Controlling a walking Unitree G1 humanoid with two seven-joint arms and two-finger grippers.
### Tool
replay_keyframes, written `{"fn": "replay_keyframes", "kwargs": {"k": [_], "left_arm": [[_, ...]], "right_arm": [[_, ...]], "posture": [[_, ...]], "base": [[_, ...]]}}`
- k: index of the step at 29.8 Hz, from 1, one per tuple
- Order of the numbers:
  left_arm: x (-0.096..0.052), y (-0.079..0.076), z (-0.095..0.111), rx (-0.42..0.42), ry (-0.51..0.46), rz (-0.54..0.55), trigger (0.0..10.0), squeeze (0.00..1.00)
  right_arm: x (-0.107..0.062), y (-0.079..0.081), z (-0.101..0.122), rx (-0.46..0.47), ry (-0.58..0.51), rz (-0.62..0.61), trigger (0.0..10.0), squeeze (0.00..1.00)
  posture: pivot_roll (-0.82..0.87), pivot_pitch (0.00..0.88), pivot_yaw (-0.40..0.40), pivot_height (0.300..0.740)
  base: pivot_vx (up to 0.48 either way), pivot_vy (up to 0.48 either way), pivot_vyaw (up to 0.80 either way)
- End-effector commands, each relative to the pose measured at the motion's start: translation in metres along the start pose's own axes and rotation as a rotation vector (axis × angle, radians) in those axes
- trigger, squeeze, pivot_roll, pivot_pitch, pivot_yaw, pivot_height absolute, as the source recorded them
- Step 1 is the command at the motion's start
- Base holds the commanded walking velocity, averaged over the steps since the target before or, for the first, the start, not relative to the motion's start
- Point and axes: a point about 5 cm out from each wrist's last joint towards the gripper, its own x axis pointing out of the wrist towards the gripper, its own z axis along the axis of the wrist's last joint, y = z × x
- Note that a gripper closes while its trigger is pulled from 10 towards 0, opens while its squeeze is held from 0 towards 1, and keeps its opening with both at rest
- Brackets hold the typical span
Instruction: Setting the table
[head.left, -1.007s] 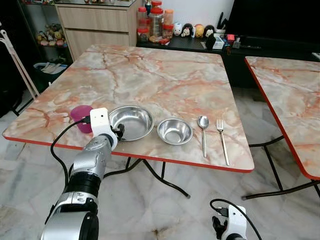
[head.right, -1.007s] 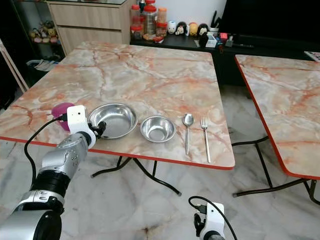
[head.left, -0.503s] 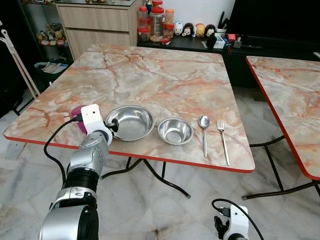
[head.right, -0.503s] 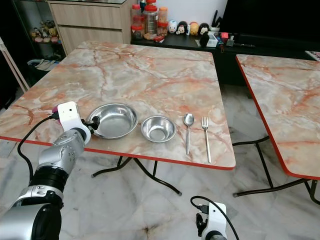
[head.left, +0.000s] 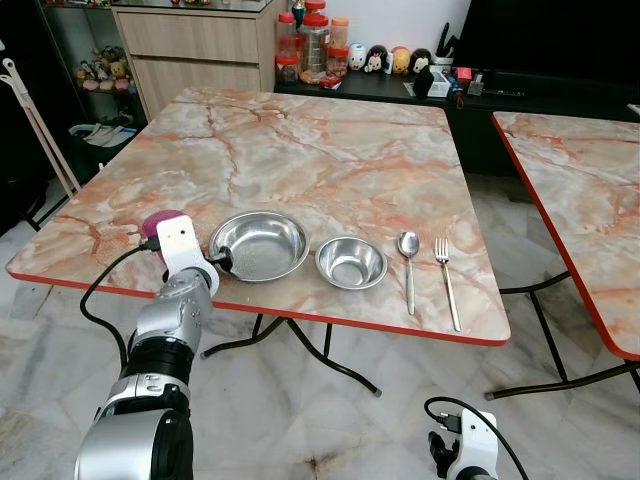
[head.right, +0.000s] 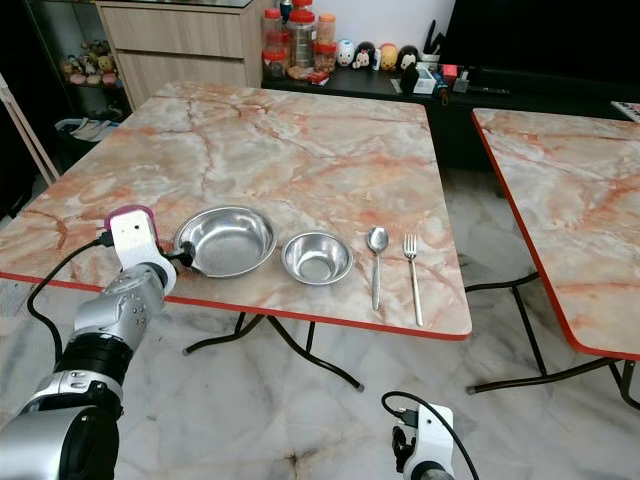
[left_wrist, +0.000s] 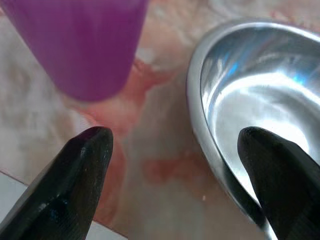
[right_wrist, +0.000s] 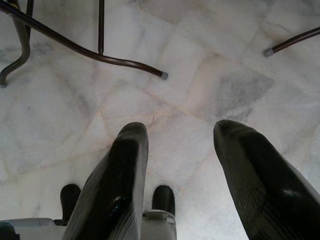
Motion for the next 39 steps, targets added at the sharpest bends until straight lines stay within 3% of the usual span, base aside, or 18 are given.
{"fn": "replay_keyframes", "kwargs": {"k": [1, 7, 16, 17, 18, 19, 20, 39], "left_arm": [[0.001, -0.006, 0.002, -0.014, 0.011, -0.019, 10.0, 0.00], [0.002, -0.013, -0.002, -0.089, 0.046, -0.063, 10.0, 0.00], [0.004, -0.017, 0.001, -0.113, 0.051, -0.083, 9.9, 0.00], [0.004, -0.018, 0.001, -0.114, 0.052, -0.085, 4.2, 0.00], [0.004, -0.018, 0.001, -0.114, 0.052, -0.085, 4.2, 0.00], [0.004, -0.018, 0.001, -0.115, 0.052, -0.086, 2.6, 0.00], [0.005, -0.018, 0.001, -0.115, 0.054, -0.088, 0.0, 0.00], [0.005, -0.021, 0.001, -0.122, 0.066, -0.109, 0.0, 0.00]], "right_arm": [[0.000, -0.004, 0.003, 0.004, -0.015, -0.014, 10.0, 0.00], [0.000, -0.004, 0.002, 0.006, -0.014, -0.014, 10.0, 0.00], [0.000, -0.004, 0.002, 0.006, -0.014, -0.014, 10.0, 0.00], [-0.001, -0.004, 0.001, 0.007, -0.013, -0.014, 10.0, 0.00], [-0.001, -0.004, 0.001, 0.007, -0.013, -0.014, 10.0, 0.00], [-0.001, -0.004, 0.001, 0.008, -0.012, -0.015, 10.0, 0.00], [-0.001, -0.004, 0.000, 0.009, -0.011, -0.015, 10.0, 0.00], [-0.002, -0.001, -0.004, 0.017, 0.000, -0.013, 10.0, 0.00]], "posture": [[0.00, 0.000, -0.047, 0.728], [0.00, 0.000, -0.046, 0.728], [-0.01, 0.000, -0.040, 0.728], [-0.01, 0.000, -0.038, 0.728], [-0.01, 0.000, -0.038, 0.728], [-0.01, 0.000, -0.038, 0.728], [-0.01, 0.000, -0.035, 0.728], [-0.01, 0.000, -0.026, 0.728]], "base": [[0.000, 0.000, 0.00], [0.000, 0.000, 0.00], [0.000, 0.000, 0.00], [0.000, 0.000, 0.00], [0.000, 0.000, 0.00], [0.000, 0.000, 0.00], [0.000, 0.000, 0.00], [0.000, 0.000, 0.00]]}}
